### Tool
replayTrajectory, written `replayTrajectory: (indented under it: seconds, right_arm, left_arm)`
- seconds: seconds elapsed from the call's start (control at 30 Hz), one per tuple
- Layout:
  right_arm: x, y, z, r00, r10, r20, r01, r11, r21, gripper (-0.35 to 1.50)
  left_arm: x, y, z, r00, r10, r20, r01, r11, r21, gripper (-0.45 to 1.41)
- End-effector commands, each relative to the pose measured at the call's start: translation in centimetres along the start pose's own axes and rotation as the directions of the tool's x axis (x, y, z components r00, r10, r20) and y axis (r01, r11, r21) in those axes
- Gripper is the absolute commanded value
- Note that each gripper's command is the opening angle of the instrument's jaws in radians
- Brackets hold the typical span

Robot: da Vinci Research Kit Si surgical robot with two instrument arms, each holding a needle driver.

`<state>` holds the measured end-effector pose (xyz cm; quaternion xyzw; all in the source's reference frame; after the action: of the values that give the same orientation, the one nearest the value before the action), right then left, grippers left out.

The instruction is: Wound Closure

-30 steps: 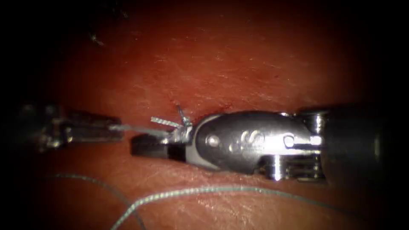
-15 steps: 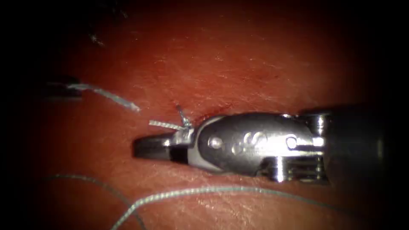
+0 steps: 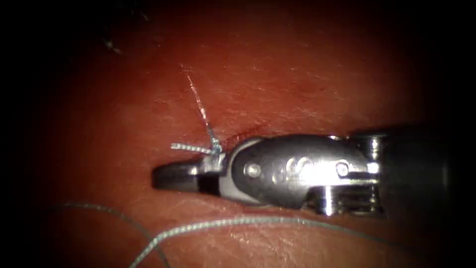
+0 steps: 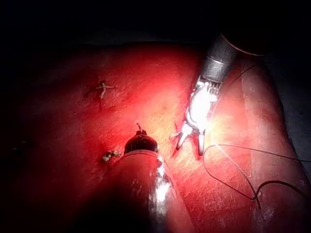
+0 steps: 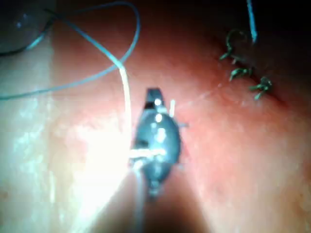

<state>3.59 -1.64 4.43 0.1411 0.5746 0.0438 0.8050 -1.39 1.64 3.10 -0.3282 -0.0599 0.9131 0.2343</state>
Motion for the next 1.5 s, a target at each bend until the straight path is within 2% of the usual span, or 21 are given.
replayTrajectory:
  seconds: [0.03,0.1,0.13,0.23,0.27,0.3,0.53,0.57,0.6,0.67,0.73,0.83,0.87,0.97,1.03,1.13,1.3,1.5]
  right_arm:
    - [0.02,0.02,0.03,1.0,0.012,-0.009,-0.013,0.997,-0.081,1.47]
    - [0.1,0.08,-0.11,0.999,0.026,-0.023,-0.029,0.995,-0.098,1.48]
    - [0.18,0.15,-0.27,0.998,0.043,-0.035,-0.046,0.993,-0.107,1.48]
    - [0.22,0.23,-0.43,0.997,0.054,-0.055,-0.06,0.991,-0.121,1.48]
    - [0.25,0.32,-0.63,0.996,0.066,-0.065,-0.075,0.987,-0.14,1.48]
    - [0.25,0.32,-0.63,0.996,0.066,-0.065,-0.075,0.987,-0.14,1.48]
    - [0.08,0.55,-1.25,0.994,0.097,-0.055,-0.106,0.976,-0.191,1.48]
    - [0.0,0.58,-1.35,0.994,0.104,-0.035,-0.109,0.973,-0.205,1.48]
    - [0.0,0.58,-1.35,0.994,0.104,-0.035,-0.109,0.973,-0.205,1.48]
    - [-0.05,0.6,-1.39,0.994,0.108,-0.029,-0.112,0.969,-0.221,1.48]
    - [-0.08,0.62,-1.4,0.993,0.113,-0.023,-0.115,0.964,-0.238,1.48]
    - [-0.12,0.62,-1.39,0.993,0.113,-0.019,-0.114,0.963,-0.242,1.48]
    - [-0.13,0.62,-1.38,0.994,0.112,-0.018,-0.113,0.963,-0.243,1.48]
    - [-0.17,0.61,-1.36,0.994,0.11,-0.006,-0.108,0.964,-0.242,1.48]
    - [-0.18,0.6,-1.35,0.994,0.11,0.001,-0.106,0.964,-0.243,1.48]
    - [-0.19,0.59,-1.32,0.994,0.109,0.001,-0.105,0.964,-0.244,1.48]
    - [-0.18,0.58,-1.3,0.994,0.109,0.002,-0.105,0.964,-0.246,1.48]
    - [-0.18,0.58,-1.3,0.994,0.109,0.002,-0.105,0.963,-0.246,1.48]
  left_arm:
    - [-0.03,0.03,0.19,1.0,-0.001,-0.006,0.001,1.0,-0.014,-0.45]
    - [-0.06,0.03,0.34,1.0,0.001,-0.012,-0.002,1.0,-0.019,-0.45]
    - [-0.1,0.0,0.48,1.0,0.005,-0.02,-0.005,1.0,-0.019,-0.45]
    - [-0.14,-0.05,0.6,1.0,0.009,-0.02,-0.009,1.0,-0.018,-0.45]
    - [-0.17,-0.1,0.7,1.0,0.013,-0.018,-0.014,1.0,-0.022,-0.45]
    - [-0.17,-0.1,0.7,1.0,0.013,-0.018,-0.014,1.0,-0.022,-0.45]
    - [-0.34,-0.16,1.08,0.999,0.032,-0.029,-0.034,0.999,-0.042,-0.45]
    - [-0.39,-0.15,1.2,0.999,0.032,-0.035,-0.034,0.998,-0.05,-0.28]
    - [-0.39,-0.15,1.2,0.999,0.032,-0.035,-0.034,0.998,-0.05,-0.28]
    - [-0.43,-0.14,1.33,0.999,0.007,-0.042,-0.01,0.998,-0.066,0.07]
    - [-0.45,-0.13,1.44,0.998,-0.029,-0.048,0.025,0.996,-0.088,0.26]
    - [-0.46,-0.1,1.64,0.993,-0.106,-0.046,0.101,0.989,-0.106,0.73]
    - [-0.47,-0.1,1.69,0.991,-0.126,-0.046,0.121,0.986,-0.112,0.99]
    - [-0.48,-0.1,1.82,0.985,-0.168,-0.045,0.161,0.978,-0.129,1.2]
    - [-0.52,-0.1,1.88,0.984,-0.173,-0.046,0.165,0.977,-0.137,1.05]
    - [-0.61,-0.09,1.86,0.983,-0.176,-0.047,0.166,0.973,-0.158,0.96]
    - [-0.82,-0.07,1.8,0.986,-0.16,-0.051,0.152,0.978,-0.144,0.79]
    - [-1.09,-0.09,1.91,0.996,-0.082,-0.037,0.077,0.989,-0.124,0.79]
